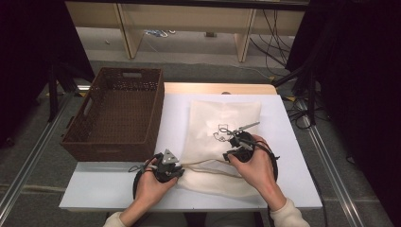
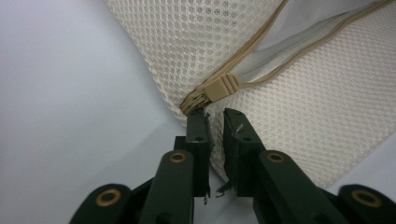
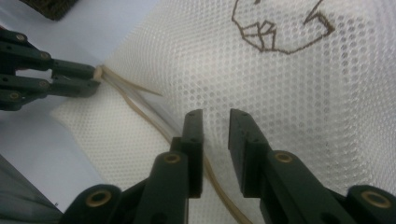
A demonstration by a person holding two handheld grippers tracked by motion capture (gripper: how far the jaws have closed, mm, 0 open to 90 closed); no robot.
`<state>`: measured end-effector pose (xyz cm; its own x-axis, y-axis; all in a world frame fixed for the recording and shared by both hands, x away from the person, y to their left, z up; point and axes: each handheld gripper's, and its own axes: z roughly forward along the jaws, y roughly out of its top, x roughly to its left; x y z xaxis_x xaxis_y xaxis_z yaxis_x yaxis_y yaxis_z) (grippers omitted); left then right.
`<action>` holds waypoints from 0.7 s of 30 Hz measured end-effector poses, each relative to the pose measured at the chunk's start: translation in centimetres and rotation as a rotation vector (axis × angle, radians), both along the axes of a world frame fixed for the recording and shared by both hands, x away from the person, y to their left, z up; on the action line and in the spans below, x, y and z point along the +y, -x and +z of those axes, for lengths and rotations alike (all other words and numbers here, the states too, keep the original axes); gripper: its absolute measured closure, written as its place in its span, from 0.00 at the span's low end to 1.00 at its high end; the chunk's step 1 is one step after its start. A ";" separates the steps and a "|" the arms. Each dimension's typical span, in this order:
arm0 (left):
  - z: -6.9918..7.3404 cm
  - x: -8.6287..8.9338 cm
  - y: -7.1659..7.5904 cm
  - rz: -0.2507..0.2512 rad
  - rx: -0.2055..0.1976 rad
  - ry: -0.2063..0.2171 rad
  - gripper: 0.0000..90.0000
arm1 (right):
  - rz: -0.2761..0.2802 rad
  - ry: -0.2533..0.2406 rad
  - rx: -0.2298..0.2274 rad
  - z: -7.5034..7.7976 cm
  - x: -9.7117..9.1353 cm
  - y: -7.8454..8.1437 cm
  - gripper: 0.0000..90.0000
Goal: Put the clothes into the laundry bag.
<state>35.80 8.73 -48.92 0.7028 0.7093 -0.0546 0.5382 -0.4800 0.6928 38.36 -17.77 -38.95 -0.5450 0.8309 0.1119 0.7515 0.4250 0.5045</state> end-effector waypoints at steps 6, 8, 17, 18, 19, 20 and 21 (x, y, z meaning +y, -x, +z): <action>0.1 -0.2 0.5 0.000 -0.018 0.001 0.97 | 0.010 -0.035 -0.059 0.4 0.1 0.2 0.81; 0.3 -0.3 0.9 -0.006 -0.019 0.012 0.97 | 0.016 -0.042 -0.056 0.6 0.1 0.4 0.81; 0.7 -0.6 2.2 -0.045 -0.046 0.036 0.88 | 0.068 -0.074 -0.040 0.4 1.3 0.9 0.75; 0.8 -0.5 2.2 -0.057 -0.058 0.033 0.82 | 0.075 -0.070 -0.044 0.3 1.4 0.9 0.74; 0.7 -0.6 2.3 -0.070 -0.043 0.044 0.75 | 0.076 -0.068 -0.038 0.2 1.6 1.0 0.74; 0.8 -0.5 2.4 -0.101 -0.053 0.046 0.66 | 0.086 -0.065 -0.044 0.1 1.6 0.9 0.73; 1.0 -0.4 2.6 -0.121 -0.060 0.053 0.58 | 0.081 -0.074 -0.036 0.1 1.7 0.9 0.72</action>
